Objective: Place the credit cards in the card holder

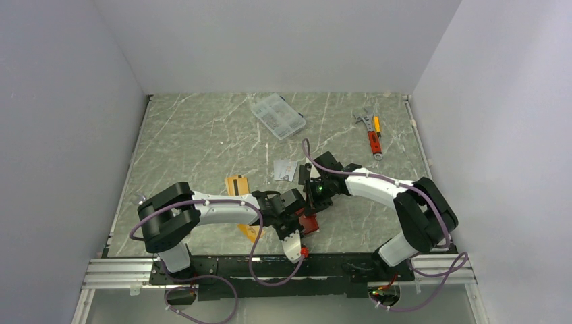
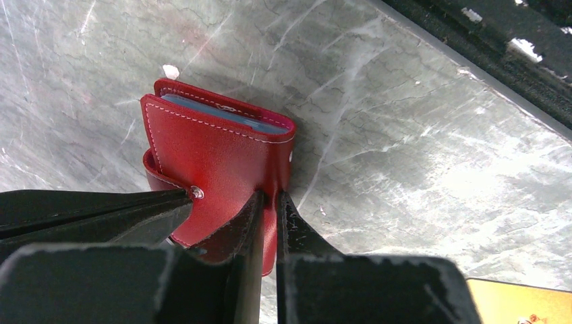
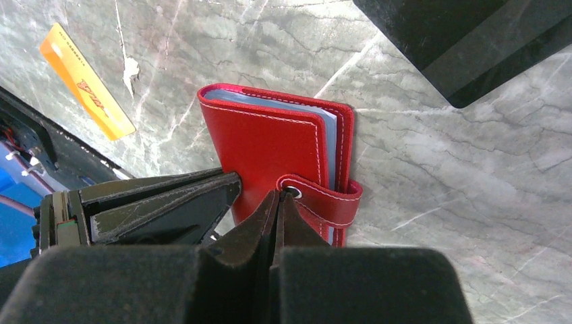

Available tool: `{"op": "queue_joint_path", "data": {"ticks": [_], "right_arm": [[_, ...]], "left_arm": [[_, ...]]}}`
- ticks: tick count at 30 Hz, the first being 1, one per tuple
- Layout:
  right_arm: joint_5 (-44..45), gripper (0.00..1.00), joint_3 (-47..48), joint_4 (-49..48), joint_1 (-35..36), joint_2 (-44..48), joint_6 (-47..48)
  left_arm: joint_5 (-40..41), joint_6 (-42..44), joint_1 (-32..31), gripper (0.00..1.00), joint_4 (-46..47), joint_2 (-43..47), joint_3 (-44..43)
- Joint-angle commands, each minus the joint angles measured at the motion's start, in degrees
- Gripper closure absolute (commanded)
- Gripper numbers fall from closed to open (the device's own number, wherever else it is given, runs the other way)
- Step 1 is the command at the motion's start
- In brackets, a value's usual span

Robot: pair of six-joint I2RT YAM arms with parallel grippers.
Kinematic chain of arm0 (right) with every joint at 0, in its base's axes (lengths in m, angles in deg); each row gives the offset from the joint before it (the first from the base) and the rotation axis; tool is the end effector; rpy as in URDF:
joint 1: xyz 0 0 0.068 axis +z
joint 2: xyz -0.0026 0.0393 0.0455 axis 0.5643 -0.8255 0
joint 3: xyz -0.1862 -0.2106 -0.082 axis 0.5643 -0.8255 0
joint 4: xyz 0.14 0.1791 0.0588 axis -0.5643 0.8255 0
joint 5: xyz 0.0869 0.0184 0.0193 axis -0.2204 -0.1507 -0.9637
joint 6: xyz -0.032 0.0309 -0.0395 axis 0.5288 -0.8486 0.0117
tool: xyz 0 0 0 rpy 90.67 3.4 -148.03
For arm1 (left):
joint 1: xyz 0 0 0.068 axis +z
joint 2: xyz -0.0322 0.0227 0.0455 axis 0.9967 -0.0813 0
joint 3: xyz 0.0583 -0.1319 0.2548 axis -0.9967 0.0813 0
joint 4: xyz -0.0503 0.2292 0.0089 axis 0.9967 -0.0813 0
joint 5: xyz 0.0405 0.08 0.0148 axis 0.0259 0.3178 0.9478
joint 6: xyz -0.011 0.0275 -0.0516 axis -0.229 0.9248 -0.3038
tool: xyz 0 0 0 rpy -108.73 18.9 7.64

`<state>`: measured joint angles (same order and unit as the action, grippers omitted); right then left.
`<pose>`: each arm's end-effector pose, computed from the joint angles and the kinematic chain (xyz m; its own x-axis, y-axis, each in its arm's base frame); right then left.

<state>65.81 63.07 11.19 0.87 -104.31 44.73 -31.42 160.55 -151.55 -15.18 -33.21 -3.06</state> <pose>0.1971 0.1591 0.1932 -0.9668 -0.1768 -0.1847 -0.2452 0.8459 0.4737 0.1128 -0.2816 0.1866 0.8927 0.3722 -0.2540 0.4483 -0.7904 0.4175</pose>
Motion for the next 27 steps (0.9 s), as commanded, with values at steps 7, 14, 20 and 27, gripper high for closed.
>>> {"op": "queue_joint_path", "data": {"ticks": [7,14,20,27], "right_arm": [[1.0,1.00,0.1,1.0,0.3,-2.2,1.5],[2.1,1.00,0.0,2.0,0.9,-2.9,1.6],[3.1,1.00,0.5,2.4,1.8,-3.8,1.0],[6.1,1.00,0.3,3.4,2.5,-3.6,0.3]], "left_arm": [[-2.8,-0.9,-0.6,0.97,-3.6,-5.3,2.3],[-2.8,-0.9,-0.6,0.97,-3.3,-5.4,2.4],[-2.9,-1.1,-0.6,0.97,-3.7,-5.3,2.0],[-2.9,-1.2,-0.6,0.97,-3.7,-5.2,2.2]]}}
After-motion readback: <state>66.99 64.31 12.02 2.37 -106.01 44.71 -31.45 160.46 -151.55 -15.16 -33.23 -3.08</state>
